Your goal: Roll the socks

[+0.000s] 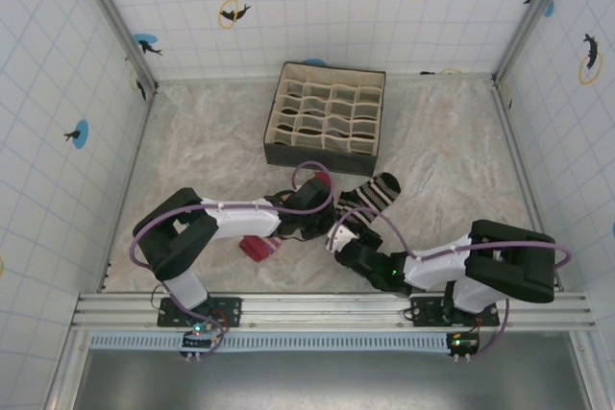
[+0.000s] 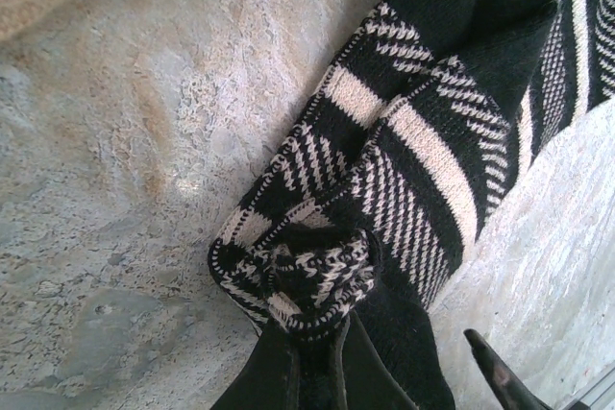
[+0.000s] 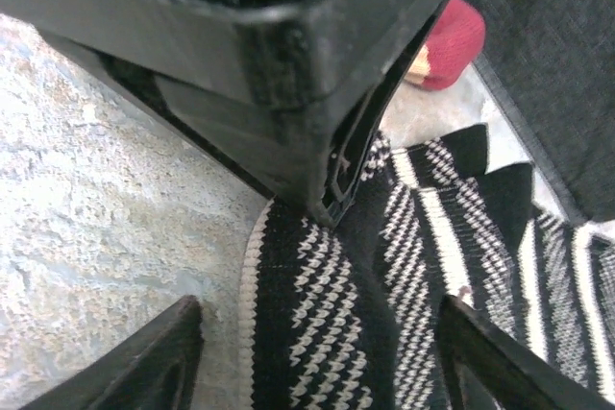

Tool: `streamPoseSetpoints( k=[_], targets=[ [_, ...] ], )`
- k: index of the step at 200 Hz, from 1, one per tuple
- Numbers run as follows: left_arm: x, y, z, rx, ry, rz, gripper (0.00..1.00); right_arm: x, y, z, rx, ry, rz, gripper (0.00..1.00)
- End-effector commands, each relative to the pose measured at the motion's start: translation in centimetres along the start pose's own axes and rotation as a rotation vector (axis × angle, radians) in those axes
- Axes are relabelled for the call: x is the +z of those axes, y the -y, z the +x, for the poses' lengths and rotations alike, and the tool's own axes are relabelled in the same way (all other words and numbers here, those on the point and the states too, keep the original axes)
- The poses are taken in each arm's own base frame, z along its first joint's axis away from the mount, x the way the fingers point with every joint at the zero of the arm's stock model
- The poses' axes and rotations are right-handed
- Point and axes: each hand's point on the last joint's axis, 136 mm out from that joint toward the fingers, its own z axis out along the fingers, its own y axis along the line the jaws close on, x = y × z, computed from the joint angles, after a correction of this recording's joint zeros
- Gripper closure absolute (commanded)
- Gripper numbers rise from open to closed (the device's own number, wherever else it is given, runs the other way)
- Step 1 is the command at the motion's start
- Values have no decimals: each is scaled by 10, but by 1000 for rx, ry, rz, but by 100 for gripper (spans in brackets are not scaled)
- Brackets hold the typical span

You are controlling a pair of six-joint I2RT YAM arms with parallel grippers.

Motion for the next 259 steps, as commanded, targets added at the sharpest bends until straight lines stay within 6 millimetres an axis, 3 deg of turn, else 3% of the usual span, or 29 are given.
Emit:
streamPoseSetpoints(
  k=[1,24,51,69,99,116,125,141,184,213,259],
  targets=[
    [4,-16,9,-19,-38,-62,100,3,-9,17,17,-49,-62,46],
    [4,-16,7,-34,-38,-57,100,2,-13,27,81,-72,-124,74],
    [2,-13,5,-42,-32,-38,100,-1,-20,37,174,-90,-224,88],
    [1,-11,4,-61,-39,-24,92,-3,-21,43,201,-107,-248,99],
    [-4,2,-1,-75,-39,33,60,-5,-25,51,264,-136,-300,100],
    [-11,13,-8,-63,-6,60,33,-6,-28,55,309,-148,-334,100],
    [-15,17,-11,-58,12,75,24,-7,-29,56,331,-151,-351,100],
    [-22,23,-17,-53,43,94,18,-8,-30,58,387,-154,-390,100],
    [-34,20,-25,-34,115,109,18,-11,-28,49,562,-153,-526,100],
    [-40,11,-23,-43,140,122,26,-8,-27,49,687,-204,-611,100],
    [-33,-4,-10,-43,118,111,36,-1,-18,37,941,-226,-735,100]
  ],
)
